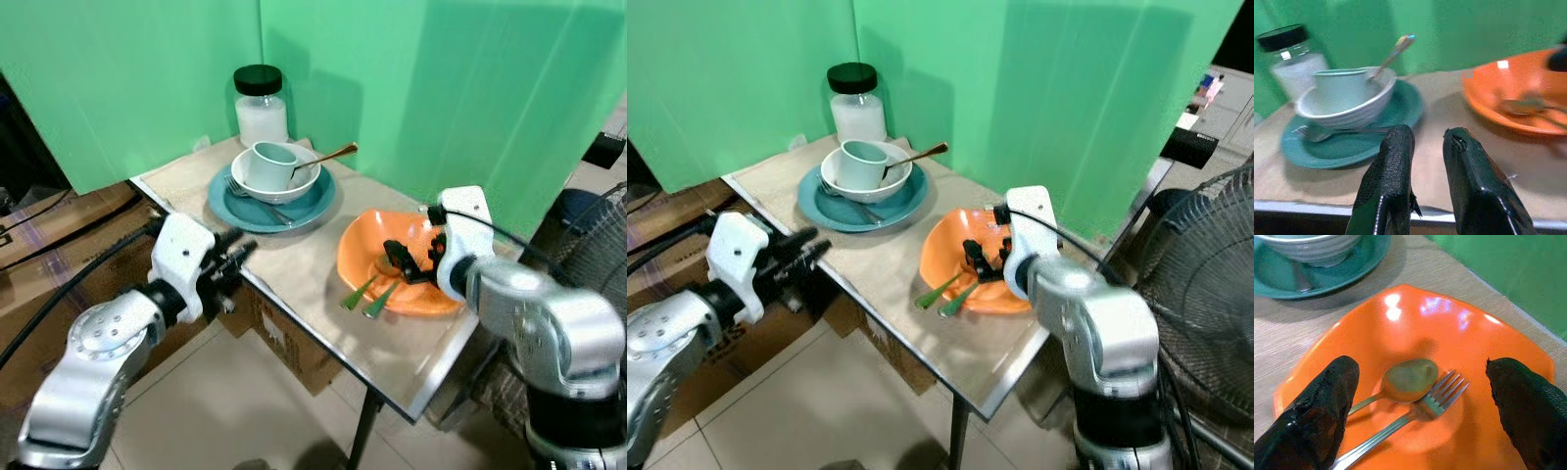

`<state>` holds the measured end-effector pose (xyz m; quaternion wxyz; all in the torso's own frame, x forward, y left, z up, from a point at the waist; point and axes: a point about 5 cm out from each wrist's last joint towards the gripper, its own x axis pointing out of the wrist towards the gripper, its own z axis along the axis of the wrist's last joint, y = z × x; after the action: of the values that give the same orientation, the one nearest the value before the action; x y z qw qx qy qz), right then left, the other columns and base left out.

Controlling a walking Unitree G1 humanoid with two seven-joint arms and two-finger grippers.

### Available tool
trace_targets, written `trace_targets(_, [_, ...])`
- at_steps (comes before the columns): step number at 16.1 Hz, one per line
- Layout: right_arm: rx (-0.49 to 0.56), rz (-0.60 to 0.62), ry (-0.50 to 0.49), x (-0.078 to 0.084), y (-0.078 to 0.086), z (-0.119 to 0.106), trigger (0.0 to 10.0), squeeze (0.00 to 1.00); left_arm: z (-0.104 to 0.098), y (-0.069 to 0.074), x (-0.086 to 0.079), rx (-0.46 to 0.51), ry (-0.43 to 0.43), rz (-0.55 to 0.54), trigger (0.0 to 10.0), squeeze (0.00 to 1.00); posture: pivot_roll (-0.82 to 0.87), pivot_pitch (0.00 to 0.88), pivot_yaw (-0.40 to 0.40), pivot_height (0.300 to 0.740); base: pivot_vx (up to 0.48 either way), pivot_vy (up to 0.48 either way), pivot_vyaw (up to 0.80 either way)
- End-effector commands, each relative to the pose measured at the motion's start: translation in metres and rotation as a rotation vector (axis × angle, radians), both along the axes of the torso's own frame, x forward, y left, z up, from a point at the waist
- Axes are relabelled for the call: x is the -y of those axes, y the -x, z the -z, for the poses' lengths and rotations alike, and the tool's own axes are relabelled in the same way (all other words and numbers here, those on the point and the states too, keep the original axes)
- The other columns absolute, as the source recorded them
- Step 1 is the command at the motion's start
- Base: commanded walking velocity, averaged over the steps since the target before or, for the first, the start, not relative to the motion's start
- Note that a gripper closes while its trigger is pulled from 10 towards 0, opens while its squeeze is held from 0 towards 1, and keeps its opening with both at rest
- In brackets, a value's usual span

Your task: Setting the table

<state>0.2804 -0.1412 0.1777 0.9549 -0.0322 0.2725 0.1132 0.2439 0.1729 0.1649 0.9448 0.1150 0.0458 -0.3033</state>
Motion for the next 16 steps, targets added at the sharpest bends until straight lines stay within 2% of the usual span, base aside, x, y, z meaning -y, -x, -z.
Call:
trace_targets(1, [-0.035, 0.022, 0.027, 0.004, 0.0, 0.0, 10.0, 1.0, 0.0, 0.004, 0.003, -0.021, 0.002, 0.055, 10.0, 0.0, 0.09, 0.0, -0.009, 0.74, 0.0, 0.0, 0.0])
trace_targets(3, [-0.112, 0.013, 0.063, 0.003, 0.001, -0.002, 10.0, 1.0, 0.0, 0.01, 0.004, -0.068, -0.001, 0.153, 10.0, 0.0, 0.09, 0.0, -0.017, 0.74, 0.0, 0.0, 0.0])
trace_targets(4, [-0.159, -0.003, 0.083, 0.002, 0.003, -0.002, 10.0, 0.65, 0.001, 0.015, 0.004, -0.1, -0.007, 0.213, 10.0, 0.0, 0.09, 0.0, -0.02, 0.74, 0.0, 0.0, 0.0])
trace_targets(5, [-0.187, -0.024, 0.09, -0.001, 0.005, 0.001, 10.0, 0.0, 0.001, 0.02, 0.003, -0.13, -0.014, 0.261, 10.0, 0.0, 0.09, 0.0, -0.022, 0.74, 0.0, 0.0, 0.0])
trace_targets(9, [-0.236, -0.048, 0.058, -0.01, 0.006, 0.01, 10.0, 0.0, 0.002, 0.031, 0.007, -0.201, -0.032, 0.371, 10.0, 0.0, 0.08, 0.0, -0.022, 0.74, 0.0, 0.0, 0.0])
trace_targets(16, [-0.343, -0.039, -0.018, -0.02, 0.001, 0.026, 10.0, 0.0, 0.0, 0.034, 0.007, -0.219, -0.039, 0.388, 10.0, 0.0, 0.1, 0.0, -0.029, 0.74, 0.0, 0.0, 0.0])
